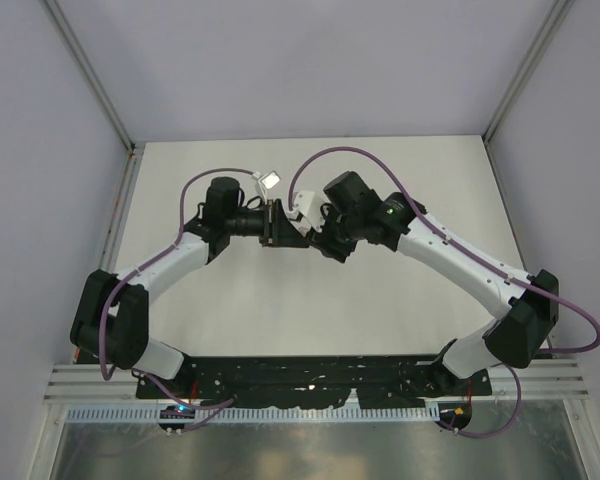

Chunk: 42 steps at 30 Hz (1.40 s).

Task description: Sort the pills into containers

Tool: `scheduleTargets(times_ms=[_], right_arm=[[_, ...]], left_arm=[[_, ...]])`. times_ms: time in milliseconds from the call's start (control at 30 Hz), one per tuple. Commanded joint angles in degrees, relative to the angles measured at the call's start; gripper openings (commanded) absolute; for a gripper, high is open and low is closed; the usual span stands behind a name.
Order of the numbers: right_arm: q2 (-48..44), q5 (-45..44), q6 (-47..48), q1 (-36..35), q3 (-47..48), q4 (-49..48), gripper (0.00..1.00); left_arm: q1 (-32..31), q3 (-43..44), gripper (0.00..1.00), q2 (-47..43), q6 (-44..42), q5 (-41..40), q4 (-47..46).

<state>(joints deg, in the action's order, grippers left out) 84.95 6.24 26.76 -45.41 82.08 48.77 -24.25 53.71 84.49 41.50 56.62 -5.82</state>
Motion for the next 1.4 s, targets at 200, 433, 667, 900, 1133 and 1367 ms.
scheduleTargets(times_ms=[200,433,667,900,1133,1367], right_arm=[[0.04,1.14,-1.01,-0.03,2.82,-2.72,0.18],[-0.13,1.32,-0.92,-0.03,2.38,-2.63,0.18],[-0.40,1.32,-0.84,-0.12,2.20,-2.72,0.18],[-1.01,0.79,-0.84,0.05,1.50,-2.81,0.18],[-1.45,1.58,-1.63,2.95,-0.17,-3.07,0.18],[-1.89,5.10,-1.98,9.80,-2.89,-3.07,0.18]], left_arm=[[0.26,-1.07,0.28,-1.61,2.01,-0.02,-5.60],[0.52,-1.07,0.70,-1.26,1.40,-0.02,-5.16],[0.78,-0.98,0.74,-1.26,0.43,-0.54,-4.28],[2.36,-0.80,0.75,-2.04,-0.97,-0.81,-3.32],[4.91,0.42,0.82,-5.38,-8.61,-4.32,3.26],[6.85,4.03,0.95,-7.76,-16.09,-8.81,11.79]])
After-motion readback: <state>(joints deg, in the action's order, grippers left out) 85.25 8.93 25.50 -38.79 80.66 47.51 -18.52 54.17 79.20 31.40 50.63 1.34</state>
